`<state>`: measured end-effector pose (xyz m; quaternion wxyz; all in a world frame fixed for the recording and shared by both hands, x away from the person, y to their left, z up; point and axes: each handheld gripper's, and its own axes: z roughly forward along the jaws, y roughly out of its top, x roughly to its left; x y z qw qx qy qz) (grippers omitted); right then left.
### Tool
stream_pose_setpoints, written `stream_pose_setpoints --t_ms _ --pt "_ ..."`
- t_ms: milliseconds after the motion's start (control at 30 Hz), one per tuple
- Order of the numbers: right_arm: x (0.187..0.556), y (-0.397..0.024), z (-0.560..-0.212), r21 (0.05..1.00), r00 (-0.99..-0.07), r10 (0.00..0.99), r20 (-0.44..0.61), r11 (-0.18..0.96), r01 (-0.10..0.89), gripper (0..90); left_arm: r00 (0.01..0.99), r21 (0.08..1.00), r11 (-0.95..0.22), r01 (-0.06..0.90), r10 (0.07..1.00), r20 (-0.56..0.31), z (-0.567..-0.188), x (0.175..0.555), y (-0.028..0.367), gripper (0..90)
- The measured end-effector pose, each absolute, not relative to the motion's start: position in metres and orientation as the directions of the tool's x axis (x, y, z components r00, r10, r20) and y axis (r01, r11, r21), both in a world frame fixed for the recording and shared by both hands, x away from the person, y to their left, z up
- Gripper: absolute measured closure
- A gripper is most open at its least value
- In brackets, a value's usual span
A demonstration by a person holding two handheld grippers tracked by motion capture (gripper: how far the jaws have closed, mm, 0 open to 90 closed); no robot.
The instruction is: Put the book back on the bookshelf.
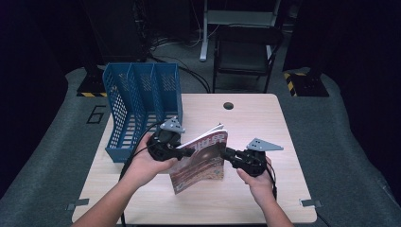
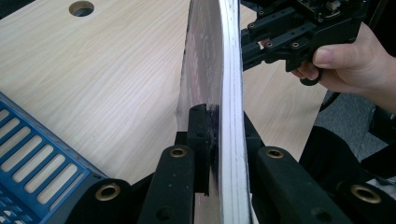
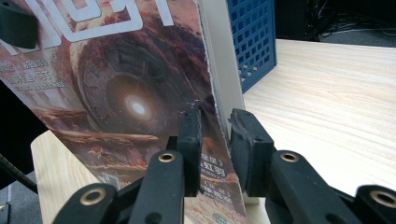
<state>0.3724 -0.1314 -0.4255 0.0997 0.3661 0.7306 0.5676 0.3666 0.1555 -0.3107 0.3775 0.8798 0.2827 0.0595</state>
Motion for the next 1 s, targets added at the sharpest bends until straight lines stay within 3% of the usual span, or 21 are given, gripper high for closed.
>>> stream_pose_setpoints --t_ms 1000 --pt "0.3722 -0.1319 -0.4257 0.898 -0.709 0.648 0.278 0.087 0.432 70.3 0.831 0.703 -0.573 0.420 0.554 -0.046 -0.3096 0.3663 0.1540 83.8"
